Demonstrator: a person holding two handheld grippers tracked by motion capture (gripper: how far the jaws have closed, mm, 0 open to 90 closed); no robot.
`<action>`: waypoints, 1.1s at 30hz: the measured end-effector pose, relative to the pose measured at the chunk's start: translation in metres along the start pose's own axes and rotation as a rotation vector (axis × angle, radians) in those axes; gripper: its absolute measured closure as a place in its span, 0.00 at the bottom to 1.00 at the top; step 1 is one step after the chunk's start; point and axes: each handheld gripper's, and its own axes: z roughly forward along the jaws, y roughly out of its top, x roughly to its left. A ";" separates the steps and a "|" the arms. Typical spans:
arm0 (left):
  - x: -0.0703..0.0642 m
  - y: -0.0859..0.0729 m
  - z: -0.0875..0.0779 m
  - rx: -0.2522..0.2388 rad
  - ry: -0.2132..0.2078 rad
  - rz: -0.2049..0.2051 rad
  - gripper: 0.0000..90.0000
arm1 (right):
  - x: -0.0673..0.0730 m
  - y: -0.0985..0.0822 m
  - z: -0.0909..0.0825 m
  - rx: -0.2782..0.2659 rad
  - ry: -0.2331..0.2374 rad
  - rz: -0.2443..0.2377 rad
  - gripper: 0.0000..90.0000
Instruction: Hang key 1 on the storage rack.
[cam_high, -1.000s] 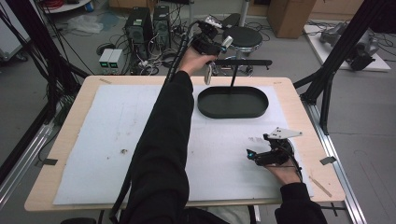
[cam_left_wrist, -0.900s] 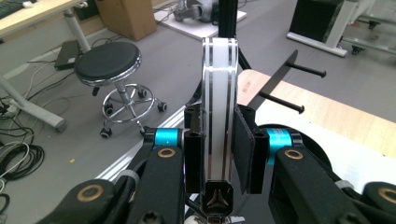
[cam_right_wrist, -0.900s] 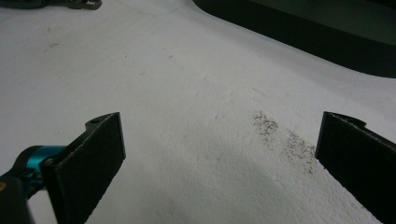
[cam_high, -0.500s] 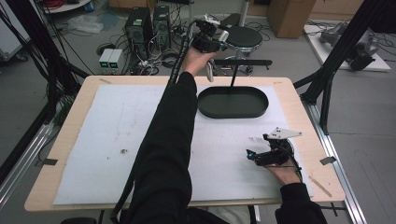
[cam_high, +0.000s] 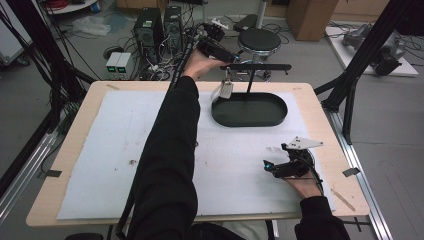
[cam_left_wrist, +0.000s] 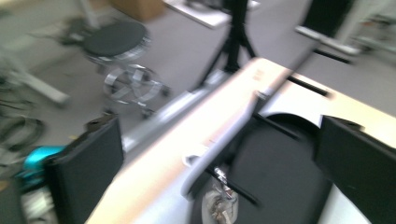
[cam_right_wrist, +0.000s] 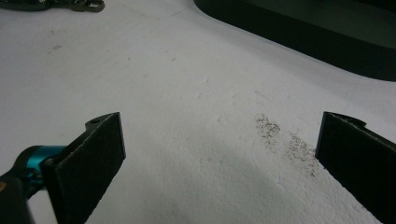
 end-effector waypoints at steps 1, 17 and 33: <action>0.001 -0.001 -0.002 0.014 -0.007 0.009 0.02 | 0.000 0.000 0.000 0.000 -0.002 0.000 0.01; 0.013 -0.044 -0.041 0.026 0.025 0.032 0.02 | 0.000 0.000 0.001 0.010 -0.003 0.002 0.01; 0.021 -0.084 -0.071 0.102 0.013 0.021 0.02 | 0.002 0.000 0.003 0.021 -0.009 -0.005 0.01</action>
